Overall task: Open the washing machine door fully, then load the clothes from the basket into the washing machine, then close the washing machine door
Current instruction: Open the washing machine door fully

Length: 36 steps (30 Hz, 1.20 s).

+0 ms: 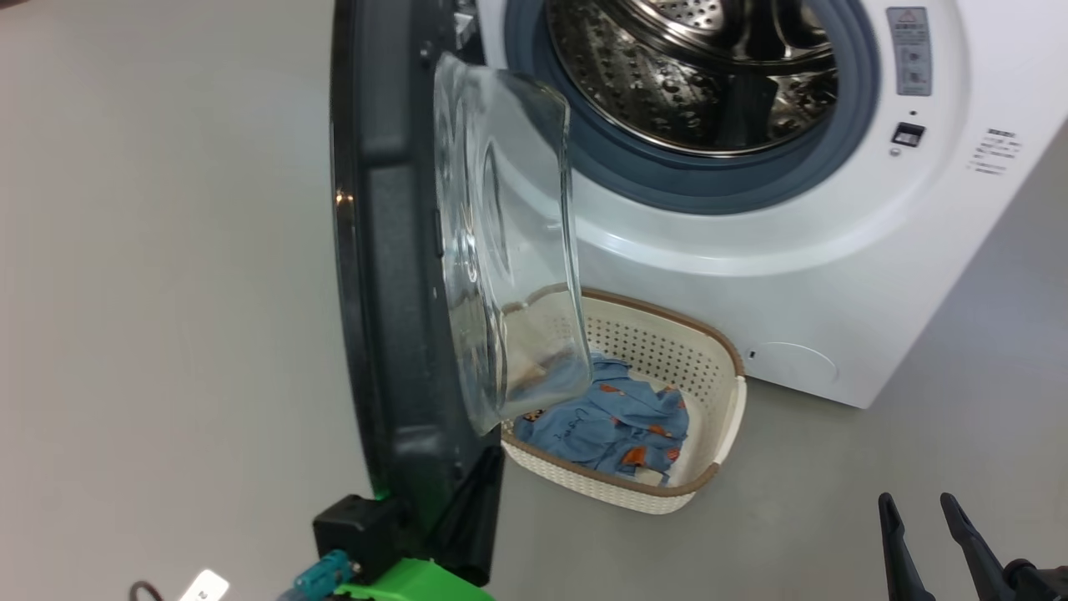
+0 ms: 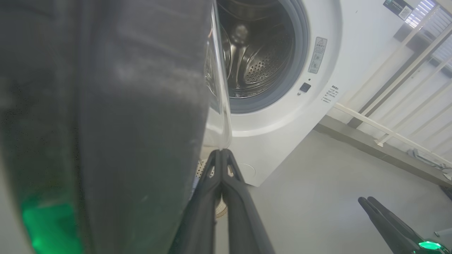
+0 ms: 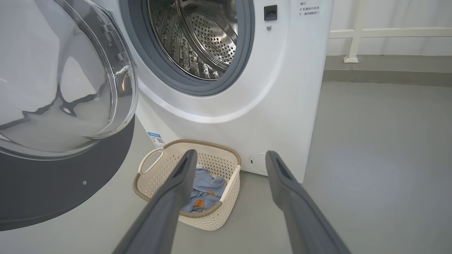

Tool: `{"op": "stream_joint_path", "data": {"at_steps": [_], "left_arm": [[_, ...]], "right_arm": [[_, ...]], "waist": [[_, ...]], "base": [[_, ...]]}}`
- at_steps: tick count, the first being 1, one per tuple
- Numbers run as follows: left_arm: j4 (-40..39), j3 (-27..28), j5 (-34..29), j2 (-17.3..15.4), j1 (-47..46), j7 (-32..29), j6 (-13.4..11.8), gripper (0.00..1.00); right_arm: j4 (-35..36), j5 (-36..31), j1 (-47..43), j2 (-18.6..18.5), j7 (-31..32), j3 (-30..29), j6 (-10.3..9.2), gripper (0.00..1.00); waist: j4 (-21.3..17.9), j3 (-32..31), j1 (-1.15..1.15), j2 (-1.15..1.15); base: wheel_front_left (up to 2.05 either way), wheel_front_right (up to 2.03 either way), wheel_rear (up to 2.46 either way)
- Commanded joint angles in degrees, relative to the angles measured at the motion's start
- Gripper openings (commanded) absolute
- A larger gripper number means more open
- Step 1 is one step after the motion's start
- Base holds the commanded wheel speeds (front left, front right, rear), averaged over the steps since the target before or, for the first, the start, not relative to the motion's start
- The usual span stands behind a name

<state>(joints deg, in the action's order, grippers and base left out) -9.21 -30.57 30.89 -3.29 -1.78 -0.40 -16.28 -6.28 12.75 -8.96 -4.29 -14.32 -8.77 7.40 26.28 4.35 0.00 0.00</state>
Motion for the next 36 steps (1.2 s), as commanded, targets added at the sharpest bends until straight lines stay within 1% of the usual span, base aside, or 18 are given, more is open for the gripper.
{"op": "stream_joint_path", "data": {"at_steps": [1,8,13,16,20,21,28,36], "left_arm": [[-0.8,3.5,-0.7,-1.1,-1.9,1.0,-1.1,0.00],[2.3,8.8,0.2,-2.2,-1.7,3.6,-3.3,0.00],[6.7,14.3,1.5,-2.4,-3.2,8.0,-4.3,0.00],[10.6,17.8,2.5,-2.6,-5.1,11.0,-4.5,0.00],[17.3,22.7,4.8,-2.7,-8.7,13.6,-3.6,0.00],[17.3,22.7,4.8,-2.7,-8.7,13.6,-3.6,0.00],[29.4,31.2,5.4,-4.0,-15.7,15.3,-1.2,0.00],[34.8,42.8,-0.5,-3.1,-22.0,15.4,2.3,0.00]], "right_arm": [[1.2,0.0,2.2,-1.2,-0.7,1.4,0.09,1.00],[1.2,-0.1,2.2,-1.3,-0.7,1.7,0.09,1.00],[1.3,-0.2,2.1,-1.9,-0.7,2.3,0.09,1.00],[1.1,-0.2,2.3,-2.5,-0.7,2.9,0.09,1.00],[1.1,-0.2,2.6,-3.4,-0.7,3.2,0.09,1.00],[1.1,-0.2,2.6,-3.4,-0.7,3.2,0.09,1.00],[1.5,-0.3,1.6,-4.7,-0.7,3.3,0.09,1.00],[2.2,-0.2,0.7,-6.6,-0.7,3.6,0.09,1.00]], "waist": [[1.7,0.4,0.00,0.00],[3.9,1.0,0.00,0.00],[4.6,1.7,0.00,0.00],[4.7,2.0,0.00,0.00],[4.8,2.2,0.00,0.00],[4.8,2.2,0.00,0.00],[3.8,2.4,0.00,0.00],[1.6,4.8,0.00,0.00]], "base": [[0.00,0.00,0.00],[0.00,0.00,0.00],[0.00,0.00,0.00],[0.00,0.00,0.00],[0.00,0.00,0.00],[0.00,0.00,0.00],[0.00,0.00,0.00],[0.00,0.00,0.00]]}}
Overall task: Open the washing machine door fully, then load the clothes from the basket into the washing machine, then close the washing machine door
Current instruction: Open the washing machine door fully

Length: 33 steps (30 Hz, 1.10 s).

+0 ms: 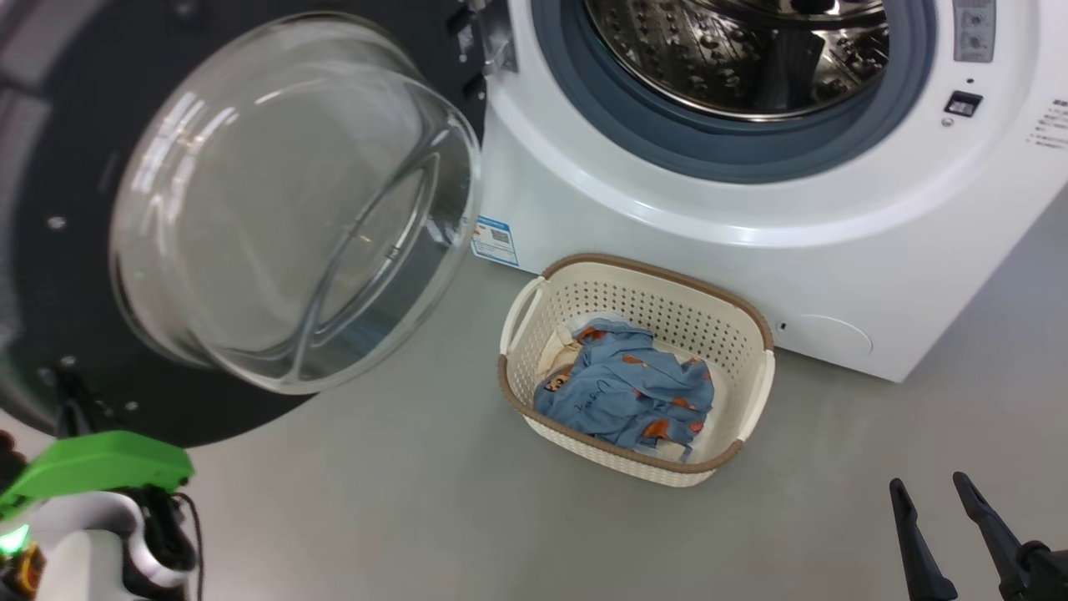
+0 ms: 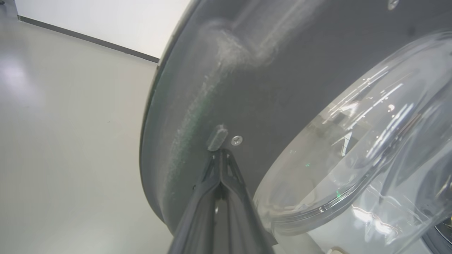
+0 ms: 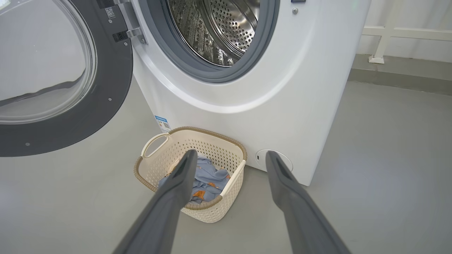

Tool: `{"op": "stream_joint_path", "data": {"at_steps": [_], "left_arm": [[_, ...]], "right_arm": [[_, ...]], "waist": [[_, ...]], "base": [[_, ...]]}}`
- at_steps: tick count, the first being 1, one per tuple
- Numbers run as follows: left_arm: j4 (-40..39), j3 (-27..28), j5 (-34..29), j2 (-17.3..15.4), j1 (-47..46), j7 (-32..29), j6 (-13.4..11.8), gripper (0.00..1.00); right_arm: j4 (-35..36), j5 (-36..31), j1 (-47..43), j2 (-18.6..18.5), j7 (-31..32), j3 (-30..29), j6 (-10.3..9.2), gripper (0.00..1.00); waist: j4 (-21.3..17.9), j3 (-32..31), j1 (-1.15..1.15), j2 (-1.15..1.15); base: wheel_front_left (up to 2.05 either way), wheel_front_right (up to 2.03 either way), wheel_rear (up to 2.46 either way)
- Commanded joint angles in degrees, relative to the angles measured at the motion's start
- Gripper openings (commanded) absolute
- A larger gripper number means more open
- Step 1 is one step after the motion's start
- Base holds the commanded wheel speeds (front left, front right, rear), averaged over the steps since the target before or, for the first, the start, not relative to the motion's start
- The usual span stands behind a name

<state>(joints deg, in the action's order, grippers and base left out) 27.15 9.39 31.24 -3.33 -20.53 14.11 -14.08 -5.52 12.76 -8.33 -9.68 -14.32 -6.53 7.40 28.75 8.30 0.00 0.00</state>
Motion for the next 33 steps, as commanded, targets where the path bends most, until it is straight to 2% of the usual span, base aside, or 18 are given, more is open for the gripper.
{"op": "stream_joint_path", "data": {"at_steps": [1,7,17,26,33], "left_arm": [[-0.7,4.1,-1.6,-2.9,-3.9,0.9,0.6,0.00],[3.1,10.8,-6.6,-2.5,-7.1,0.9,2.4,0.00],[8.1,18.8,-12.9,-2.9,-10.1,0.9,5.0,0.00],[8.7,21.6,-16.6,-2.1,-10.5,0.9,7.2,0.00],[5.7,20.6,-17.7,-0.3,-8.6,0.9,9.1,0.00]], "right_arm": [[1.5,-0.1,0.2,-1.6,-0.7,1.5,0.09,1.00],[1.6,0.2,1.2,-2.8,-0.7,2.1,0.09,1.00],[0.7,0.5,1.3,-1.2,-0.7,2.8,0.09,1.00],[0.3,0.6,2.1,0.6,-0.7,2.5,0.09,1.00],[-0.1,0.9,2.4,2.1,-0.7,2.3,0.09,1.00]], "waist": [[-1.3,1.1,0.00,0.00],[-4.1,2.2,0.00,0.00],[-6.8,1.2,0.00,0.00],[-7.0,-0.1,0.00,0.00],[-5.8,-1.4,0.00,0.00]], "base": [[0.00,0.00,0.00],[0.00,0.00,0.00],[0.00,0.00,0.00],[0.00,0.00,0.00],[0.00,0.00,0.00]]}}
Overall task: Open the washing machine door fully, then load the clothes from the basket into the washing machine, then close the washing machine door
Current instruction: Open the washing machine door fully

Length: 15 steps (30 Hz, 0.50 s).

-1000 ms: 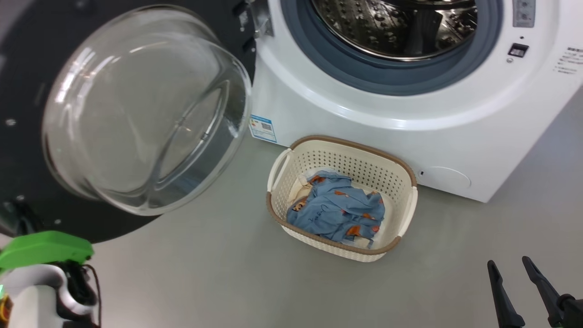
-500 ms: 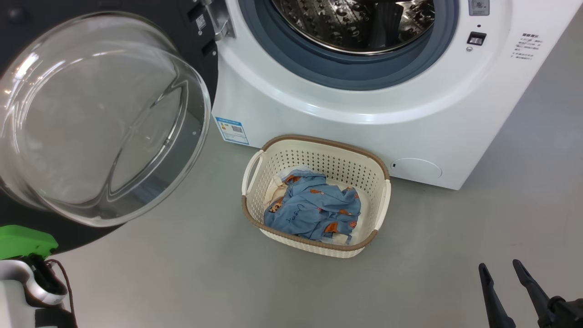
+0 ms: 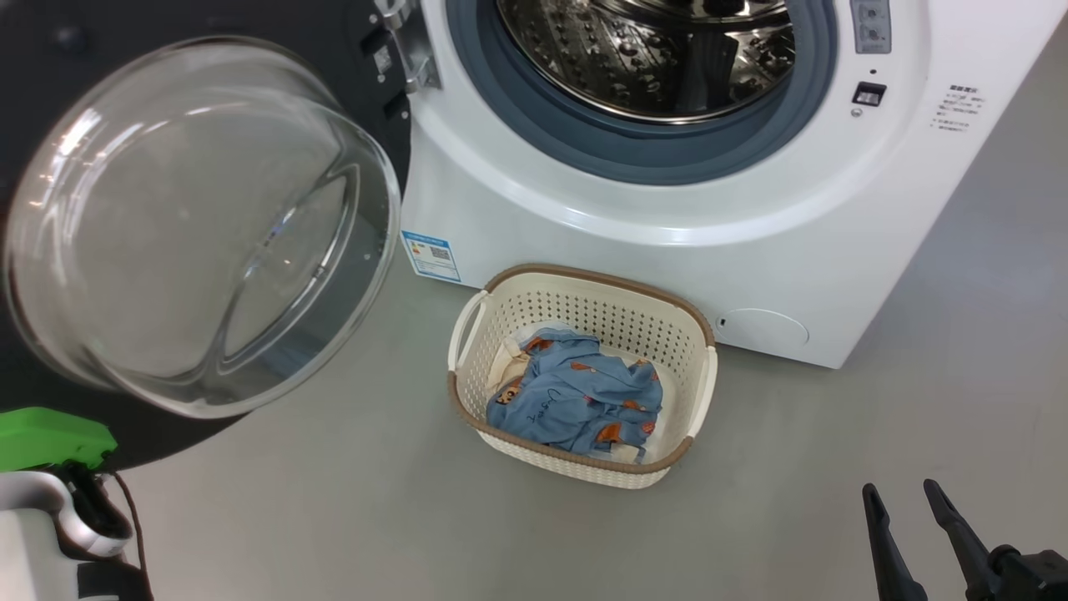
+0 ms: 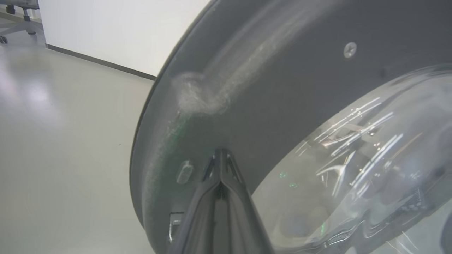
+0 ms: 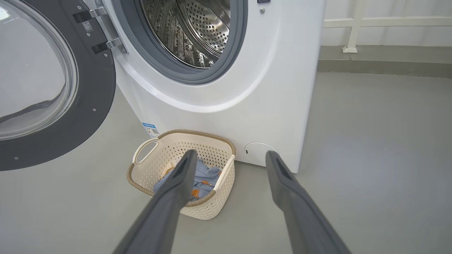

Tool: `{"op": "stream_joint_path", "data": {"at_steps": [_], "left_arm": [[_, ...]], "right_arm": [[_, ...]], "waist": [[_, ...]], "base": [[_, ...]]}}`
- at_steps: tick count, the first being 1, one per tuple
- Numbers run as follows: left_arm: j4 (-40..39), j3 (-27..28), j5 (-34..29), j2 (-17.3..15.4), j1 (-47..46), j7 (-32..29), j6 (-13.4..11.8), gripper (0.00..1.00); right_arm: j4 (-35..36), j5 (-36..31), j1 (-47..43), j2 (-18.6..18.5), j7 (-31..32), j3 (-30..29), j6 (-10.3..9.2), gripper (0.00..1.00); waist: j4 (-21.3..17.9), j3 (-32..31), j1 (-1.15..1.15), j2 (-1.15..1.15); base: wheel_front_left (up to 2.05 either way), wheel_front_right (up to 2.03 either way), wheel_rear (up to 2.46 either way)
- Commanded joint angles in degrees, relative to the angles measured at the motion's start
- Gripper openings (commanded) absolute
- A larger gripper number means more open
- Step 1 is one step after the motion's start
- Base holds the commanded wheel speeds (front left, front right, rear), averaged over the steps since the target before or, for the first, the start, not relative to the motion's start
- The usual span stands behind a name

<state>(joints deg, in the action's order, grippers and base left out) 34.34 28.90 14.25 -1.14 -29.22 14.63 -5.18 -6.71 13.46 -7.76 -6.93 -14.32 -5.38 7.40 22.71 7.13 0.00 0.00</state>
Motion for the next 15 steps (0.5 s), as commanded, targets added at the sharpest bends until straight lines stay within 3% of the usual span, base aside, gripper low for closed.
{"op": "stream_joint_path", "data": {"at_steps": [1,9,15], "left_arm": [[-2.1,0.7,-0.6,-2.3,0.3,0.4,0.4,0.00],[-7.1,-5.8,3.5,-1.8,3.8,0.4,1.2,0.00],[-14.2,-14.5,7.6,-1.8,8.0,0.3,-0.5,0.00]], "right_arm": [[1.1,0.3,1.9,-0.5,-0.7,1.1,0.09,1.00],[0.6,0.2,2.7,0.3,-0.7,1.6,0.09,1.00],[0.5,0.3,3.1,0.6,-0.7,2.0,0.09,1.00]], "waist": [[0.5,-0.3,0.00,0.00],[0.8,-1.2,0.00,0.00],[-0.5,-1.5,0.00,0.00]], "base": [[0.00,0.00,0.00],[0.00,0.00,0.00],[0.00,0.00,0.00]]}}
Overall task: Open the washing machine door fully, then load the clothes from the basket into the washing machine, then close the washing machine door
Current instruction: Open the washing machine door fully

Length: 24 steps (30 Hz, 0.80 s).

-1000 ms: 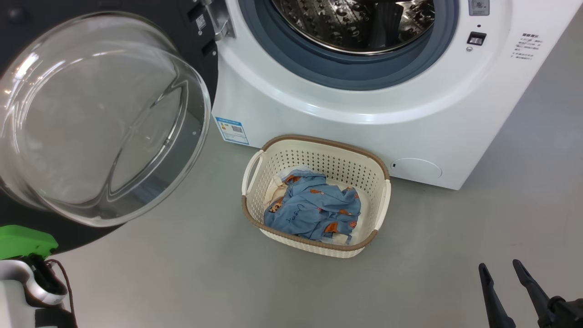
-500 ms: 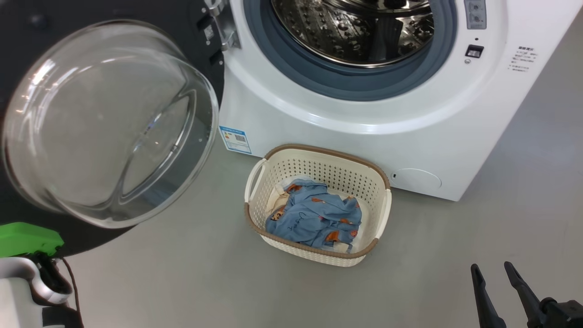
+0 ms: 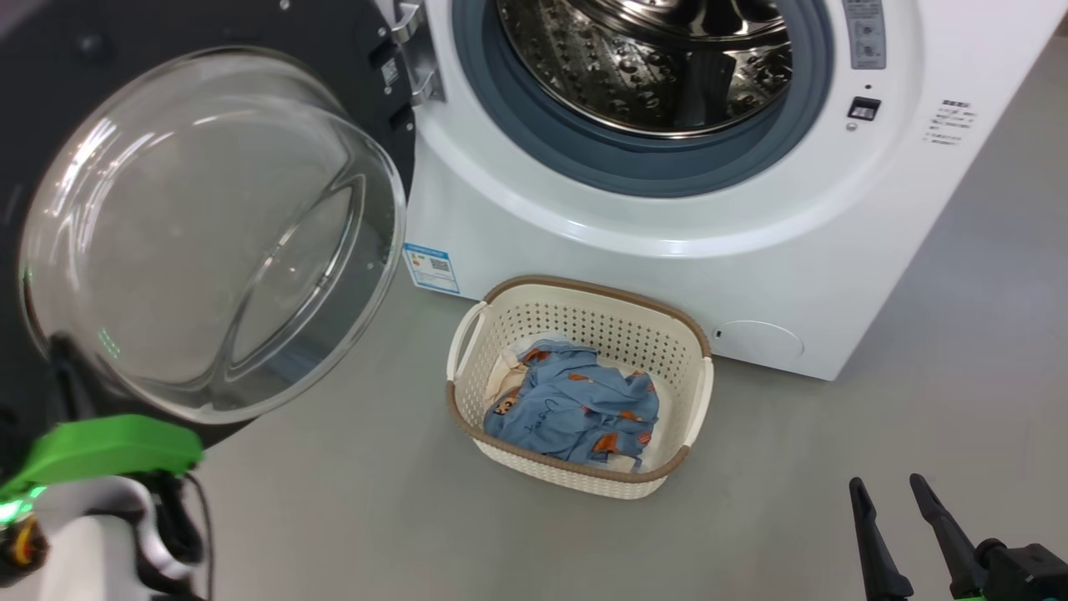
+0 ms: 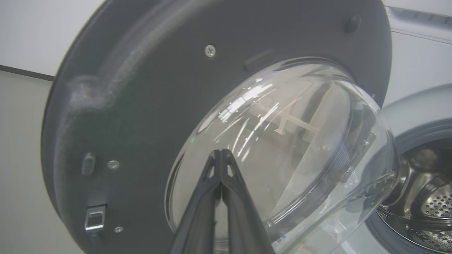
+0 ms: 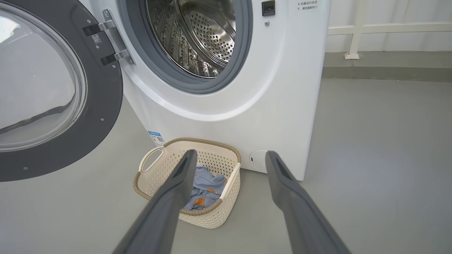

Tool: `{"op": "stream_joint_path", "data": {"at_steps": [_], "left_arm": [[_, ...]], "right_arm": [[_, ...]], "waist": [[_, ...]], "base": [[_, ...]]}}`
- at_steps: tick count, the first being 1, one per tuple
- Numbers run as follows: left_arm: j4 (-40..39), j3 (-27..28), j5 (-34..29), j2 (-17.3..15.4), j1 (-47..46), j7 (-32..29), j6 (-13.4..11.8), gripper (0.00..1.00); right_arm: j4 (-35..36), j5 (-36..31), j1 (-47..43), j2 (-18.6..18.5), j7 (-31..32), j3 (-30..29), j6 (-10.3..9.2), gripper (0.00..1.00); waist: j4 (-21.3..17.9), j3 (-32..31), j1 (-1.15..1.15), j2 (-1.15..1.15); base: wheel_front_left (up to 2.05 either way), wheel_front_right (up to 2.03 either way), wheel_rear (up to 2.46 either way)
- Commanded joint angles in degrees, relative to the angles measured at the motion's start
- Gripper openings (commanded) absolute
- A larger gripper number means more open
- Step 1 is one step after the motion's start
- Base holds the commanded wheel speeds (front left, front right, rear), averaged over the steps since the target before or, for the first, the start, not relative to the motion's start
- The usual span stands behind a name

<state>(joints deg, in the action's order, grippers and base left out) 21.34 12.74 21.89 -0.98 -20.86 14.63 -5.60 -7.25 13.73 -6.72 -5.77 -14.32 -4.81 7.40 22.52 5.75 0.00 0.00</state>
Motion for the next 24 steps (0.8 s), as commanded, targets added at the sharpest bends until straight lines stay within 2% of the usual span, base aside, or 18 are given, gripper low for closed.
{"op": "stream_joint_path", "data": {"at_steps": [1,2,3,4,6,7,8,9,15,20,24], "left_arm": [[-2.7,0.1,0.4,-1.9,0.5,0.2,-0.5,0.00],[-4.2,-1.3,0.7,-1.9,1.3,-0.1,-0.9,0.02],[-5.7,-2.5,0.8,-1.9,2.1,-0.4,-1.3,0.22],[-7.1,-3.6,1.2,-1.9,2.8,-0.7,-1.5,0.37],[-9.9,-5.7,1.0,-1.9,4.1,-1.3,-2.1,0.56],[-11.3,-6.8,1.1,-1.9,4.8,-1.6,-2.3,0.76],[-12.5,-8.0,0.6,-1.9,5.4,-1.9,-2.4,0.92],[-13.6,-9.0,0.2,-1.9,6.1,-2.4,-2.3,1.00],[-17.1,-14.1,-1.4,-2.1,9.4,-4.8,-0.5,1.00],[-15.5,-15.6,-0.7,-2.5,11.5,-4.8,1.6,1.00],[-13.1,-17.1,-3.1,-3.9,13.2,-3.3,2.1,1.00]], "right_arm": [[1.0,0.1,2.2,-0.4,-0.7,1.5,0.09,1.00],[1.0,0.1,2.3,-0.3,-0.7,1.7,0.09,1.00],[1.0,0.1,2.4,-0.2,-0.7,1.8,0.09,1.00],[1.0,0.2,2.4,-0.1,-0.7,1.9,0.09,1.00],[0.9,0.2,2.6,0.1,-0.7,1.9,0.09,1.00],[0.9,0.2,2.6,0.2,-0.7,1.9,0.09,1.00],[0.9,0.2,2.7,0.3,-0.7,1.9,0.09,1.00],[0.9,0.2,2.8,0.3,-0.7,1.9,0.09,1.00],[0.6,-0.1,3.4,0.5,-0.7,2.4,0.09,1.00],[0.4,-0.3,4.1,1.0,-0.7,3.3,0.09,1.00],[0.2,-0.5,4.2,1.3,-0.7,4.2,0.09,1.00]], "waist": [[-0.7,-0.1,0.00,0.00],[-1.1,-0.2,0.00,0.00],[-1.5,-0.2,0.00,0.00],[-1.9,-0.3,0.00,0.00],[-2.8,-0.3,0.00,0.00],[-3.2,-0.3,0.00,0.00],[-3.7,-0.4,0.00,0.00],[-4.1,-0.4,0.00,0.00],[-6.9,-0.9,0.00,0.00],[-9.5,-2.0,0.00,0.00],[-11.6,-2.8,0.00,0.00]], "base": [[0.00,0.00,0.00],[0.00,0.00,0.00],[0.00,0.00,0.00],[0.00,0.00,0.00],[0.00,0.00,0.00],[0.00,0.00,0.00],[0.00,0.00,0.00],[0.00,0.00,0.00],[0.00,0.00,0.00],[0.00,0.00,0.00],[0.00,0.00,0.00]]}}
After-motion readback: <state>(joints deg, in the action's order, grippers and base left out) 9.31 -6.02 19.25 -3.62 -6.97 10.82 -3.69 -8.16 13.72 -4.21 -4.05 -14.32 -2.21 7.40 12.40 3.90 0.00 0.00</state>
